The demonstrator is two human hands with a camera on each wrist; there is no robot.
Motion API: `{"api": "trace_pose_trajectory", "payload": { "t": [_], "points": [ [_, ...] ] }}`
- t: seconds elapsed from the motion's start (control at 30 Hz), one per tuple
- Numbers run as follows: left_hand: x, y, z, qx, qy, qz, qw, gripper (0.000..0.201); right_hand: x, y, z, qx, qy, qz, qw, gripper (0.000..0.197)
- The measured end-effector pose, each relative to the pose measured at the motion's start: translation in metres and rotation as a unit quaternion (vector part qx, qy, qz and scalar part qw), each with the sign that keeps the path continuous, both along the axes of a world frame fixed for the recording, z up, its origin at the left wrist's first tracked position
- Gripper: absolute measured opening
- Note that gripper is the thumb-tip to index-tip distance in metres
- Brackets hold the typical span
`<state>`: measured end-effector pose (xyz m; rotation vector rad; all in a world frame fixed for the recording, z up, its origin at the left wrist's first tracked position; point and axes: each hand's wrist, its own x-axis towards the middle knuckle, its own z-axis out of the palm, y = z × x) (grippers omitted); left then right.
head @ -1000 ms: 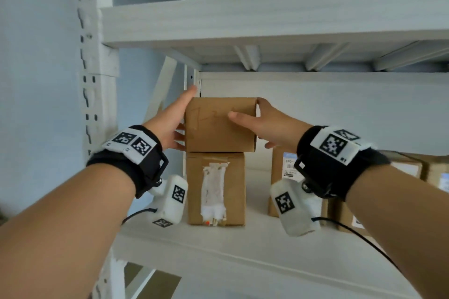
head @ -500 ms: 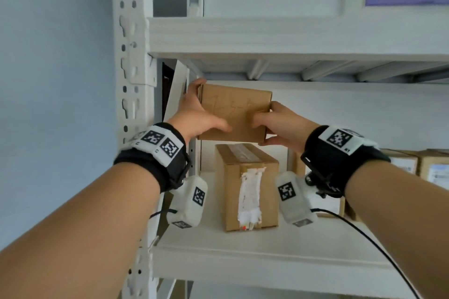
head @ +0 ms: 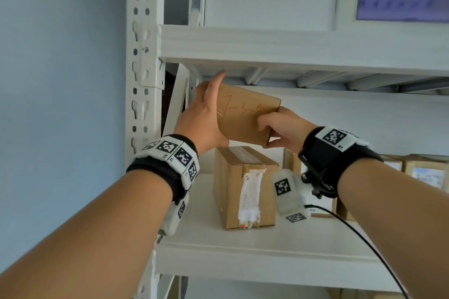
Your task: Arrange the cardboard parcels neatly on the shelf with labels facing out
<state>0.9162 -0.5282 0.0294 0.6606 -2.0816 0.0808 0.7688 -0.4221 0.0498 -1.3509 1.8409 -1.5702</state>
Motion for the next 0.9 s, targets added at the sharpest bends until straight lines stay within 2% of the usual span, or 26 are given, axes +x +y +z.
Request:
{"api": "trace_pose_trajectory", "payload": {
  "t": [0.17,0.23,0.3,0.4,0.53,0.6,0.7,0.9],
  "points": [
    [0.003,0.001,0.0,-0.019,-0.057,0.059,0.996,0.124,0.002,0.004,-0.002,0.028,0.01,0.013,0.999,0.037],
    [0.004,-0.002,-0.001,0.001,-0.046,0.07,0.996,0.121,0.002,0.002,-0.003,0.033,0.038,0.001,0.999,0.045],
    [0.005,-0.006,0.0,0.03,-0.01,0.077,0.996,0.119,0.001,-0.002,-0.003,0.045,0.12,-0.041,0.991,0.06],
    [0.005,-0.01,0.005,0.078,0.043,0.081,0.993,0.117,0.004,-0.003,-0.01,0.098,0.283,-0.098,0.949,0.071],
    [0.005,-0.014,0.009,0.118,0.077,0.087,0.986,0.114,0.01,-0.004,-0.027,0.249,0.39,-0.084,0.882,0.1],
    [0.004,-0.014,0.009,0.121,0.087,0.081,0.985,0.113,0.013,-0.007,-0.034,0.301,0.41,-0.083,0.857,0.109],
    [0.001,-0.014,0.009,0.118,0.105,0.075,0.985,0.114,0.018,-0.011,-0.044,0.328,0.423,-0.092,0.84,0.115],
    [0.003,-0.012,0.008,0.085,0.128,0.061,0.986,0.114,0.03,-0.018,-0.057,0.309,0.414,-0.144,0.844,0.11]
  ]
}}
